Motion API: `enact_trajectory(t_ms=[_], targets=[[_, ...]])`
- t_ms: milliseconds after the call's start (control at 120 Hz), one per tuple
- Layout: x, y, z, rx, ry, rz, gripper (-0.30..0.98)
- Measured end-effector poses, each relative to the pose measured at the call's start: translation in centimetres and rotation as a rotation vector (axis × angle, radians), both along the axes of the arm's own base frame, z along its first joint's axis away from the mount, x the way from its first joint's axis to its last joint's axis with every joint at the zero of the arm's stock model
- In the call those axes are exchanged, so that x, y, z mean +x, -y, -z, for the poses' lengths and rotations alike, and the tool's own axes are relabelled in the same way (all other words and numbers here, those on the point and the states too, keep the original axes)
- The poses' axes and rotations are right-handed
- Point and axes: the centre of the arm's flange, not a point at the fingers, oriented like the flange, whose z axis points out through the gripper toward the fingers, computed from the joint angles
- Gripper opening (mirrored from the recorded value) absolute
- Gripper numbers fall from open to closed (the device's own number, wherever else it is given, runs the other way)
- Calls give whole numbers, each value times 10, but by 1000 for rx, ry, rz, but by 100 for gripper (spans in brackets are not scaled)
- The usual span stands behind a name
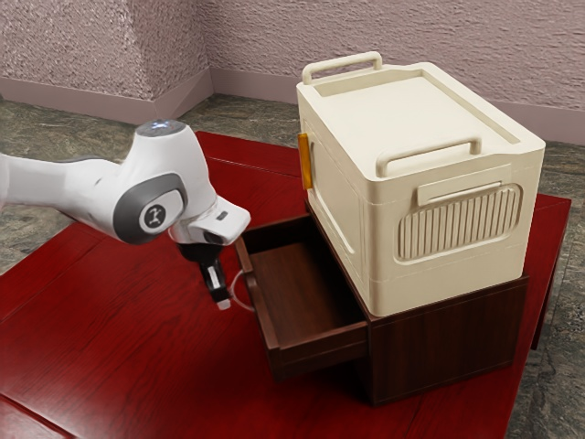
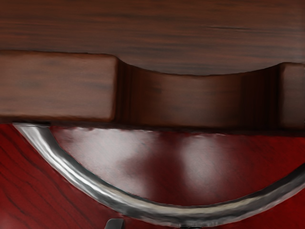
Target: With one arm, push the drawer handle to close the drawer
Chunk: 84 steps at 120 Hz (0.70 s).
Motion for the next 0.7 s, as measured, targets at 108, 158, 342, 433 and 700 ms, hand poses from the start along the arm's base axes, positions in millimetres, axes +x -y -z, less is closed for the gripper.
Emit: enact_trajectory(t_ms=[108, 158, 342, 433, 700], targets=[[13, 13, -1, -5, 17, 46, 7], [18, 21, -2, -9, 24, 69, 6], [34, 44, -5, -33, 49, 126, 6], [49, 52, -1, -49, 60, 139, 6], [90, 80, 10, -89, 130, 178, 6]])
